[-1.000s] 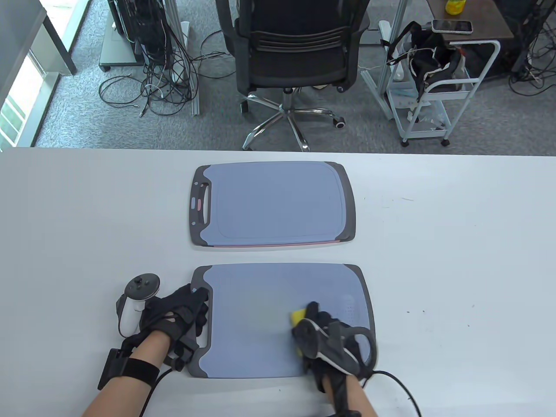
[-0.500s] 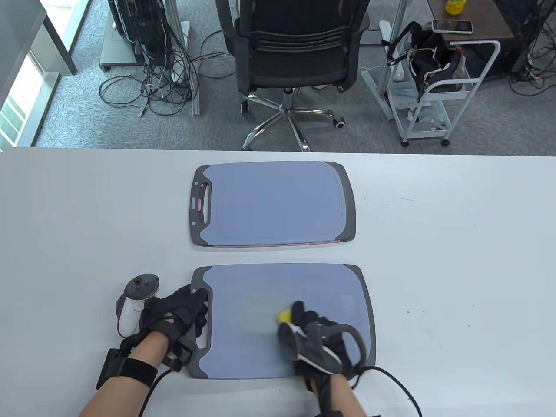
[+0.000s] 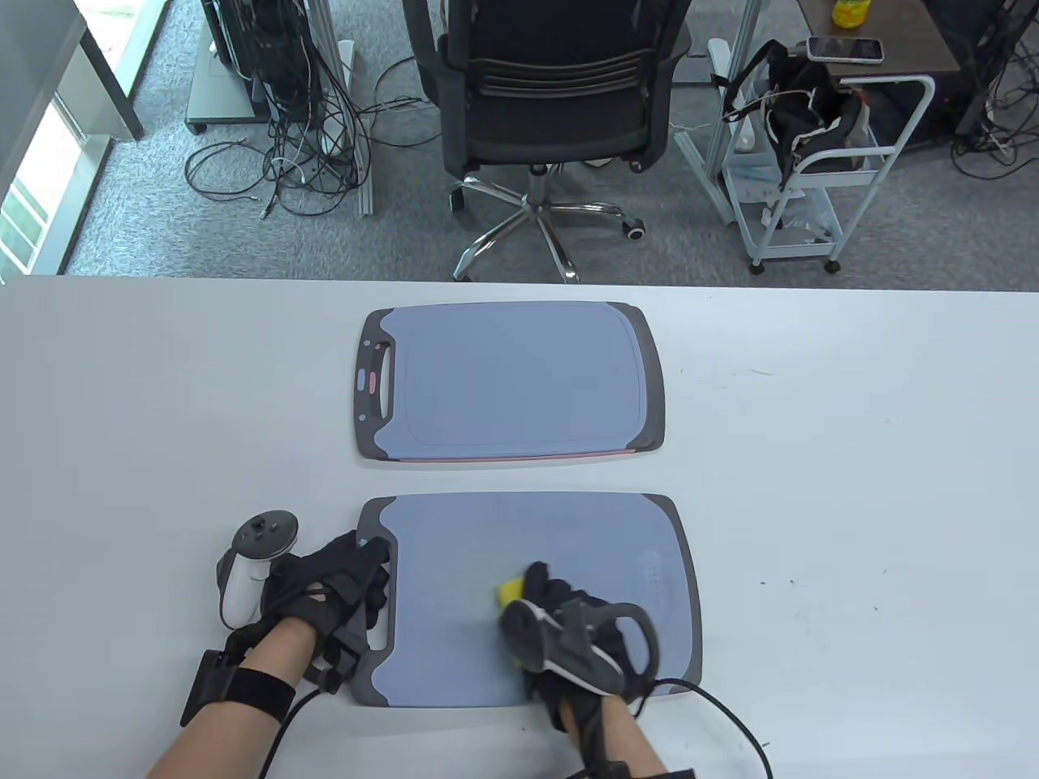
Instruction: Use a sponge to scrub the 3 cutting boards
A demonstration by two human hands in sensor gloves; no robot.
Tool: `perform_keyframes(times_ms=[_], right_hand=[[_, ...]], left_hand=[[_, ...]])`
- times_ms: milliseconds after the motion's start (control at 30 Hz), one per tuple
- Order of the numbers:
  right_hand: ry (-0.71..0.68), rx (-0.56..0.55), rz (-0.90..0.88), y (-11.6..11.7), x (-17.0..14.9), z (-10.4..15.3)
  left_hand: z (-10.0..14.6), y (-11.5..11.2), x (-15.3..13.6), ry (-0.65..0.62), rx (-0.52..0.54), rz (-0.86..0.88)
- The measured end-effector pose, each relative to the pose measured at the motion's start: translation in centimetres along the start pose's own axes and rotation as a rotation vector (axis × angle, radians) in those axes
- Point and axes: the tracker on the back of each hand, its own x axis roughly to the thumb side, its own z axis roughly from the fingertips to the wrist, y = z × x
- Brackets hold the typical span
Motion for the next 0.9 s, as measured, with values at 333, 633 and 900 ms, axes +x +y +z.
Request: perform_keyframes(times_ms=[333, 633, 900], right_hand=[[-0.079, -0.012, 0.084, -0.3, 2.6, 0.1], [0.618, 0.105, -0.042, 2.8, -19.7, 10.2], [0.176, 0.007, -0.004, 1.1, -8.0, 3.9]], left_hand=[[0.0, 0.0, 0.0, -0.004, -0.007, 0.003], [0.0, 0.0, 0.0, -0.002, 0.004, -0.007], [-0.1, 0.0, 0.1, -0.001, -0.003, -0.004]])
